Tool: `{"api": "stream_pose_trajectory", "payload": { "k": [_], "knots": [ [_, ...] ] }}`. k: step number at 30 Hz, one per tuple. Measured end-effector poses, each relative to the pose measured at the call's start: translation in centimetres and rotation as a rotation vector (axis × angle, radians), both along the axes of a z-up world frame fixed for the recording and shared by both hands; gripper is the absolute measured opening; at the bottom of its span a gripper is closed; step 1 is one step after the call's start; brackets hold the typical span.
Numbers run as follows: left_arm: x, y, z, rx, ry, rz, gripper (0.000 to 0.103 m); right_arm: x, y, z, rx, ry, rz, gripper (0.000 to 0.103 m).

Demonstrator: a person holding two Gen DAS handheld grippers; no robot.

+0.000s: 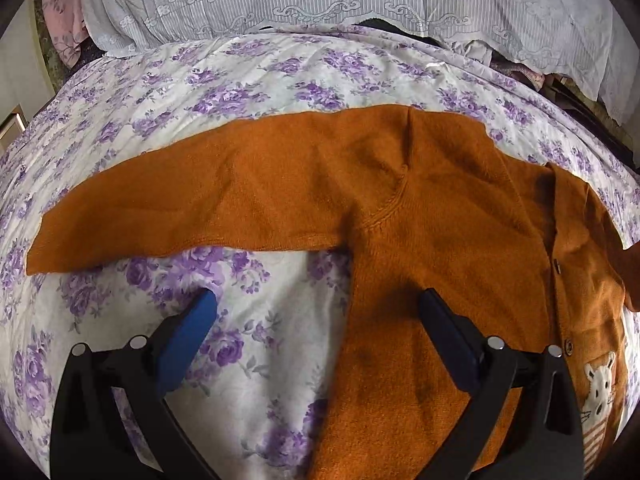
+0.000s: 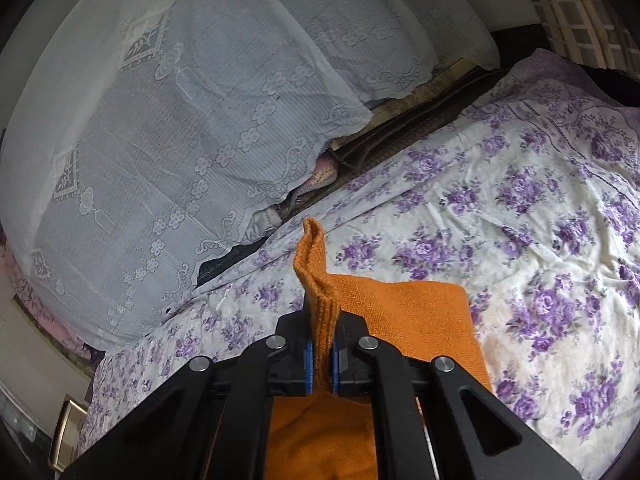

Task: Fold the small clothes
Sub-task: 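Lift the held sleeve and lay it across the cardigan body, then release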

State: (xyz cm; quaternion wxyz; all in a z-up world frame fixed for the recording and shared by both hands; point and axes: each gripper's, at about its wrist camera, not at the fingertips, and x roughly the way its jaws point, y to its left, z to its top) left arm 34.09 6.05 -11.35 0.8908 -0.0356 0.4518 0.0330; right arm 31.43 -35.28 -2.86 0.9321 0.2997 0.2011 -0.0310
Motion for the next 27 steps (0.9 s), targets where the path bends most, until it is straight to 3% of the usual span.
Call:
{"api": "stream_pose_trajectory", "payload": {
  "k": [8, 17, 21, 27],
  "knots": [
    [0.3, 0.2, 0.4, -0.02, -0.01, -0.006, 0.098, 1.5, 4.0, 0.2, -0.018, 0.003, 0.079, 0.007],
    [1.8, 2.3, 3.2, -0.163, -0.089, -0.037, 0.098, 2.6, 7.9, 0.3, -0.051, 0.001, 0.154, 0.007],
    [2.1, 2.8, 3.9, -0.158, -0.129, -0.041, 0.098, 3.4, 10.3, 0.2, -0.075, 0.007, 0.202, 0.007],
    [2.3, 2.6, 3.1, -0.135, -0.112, -0.035, 0.098, 4.3, 13.8, -0.4, -0.105, 0.018, 0.264, 0.007]
  ]
}}
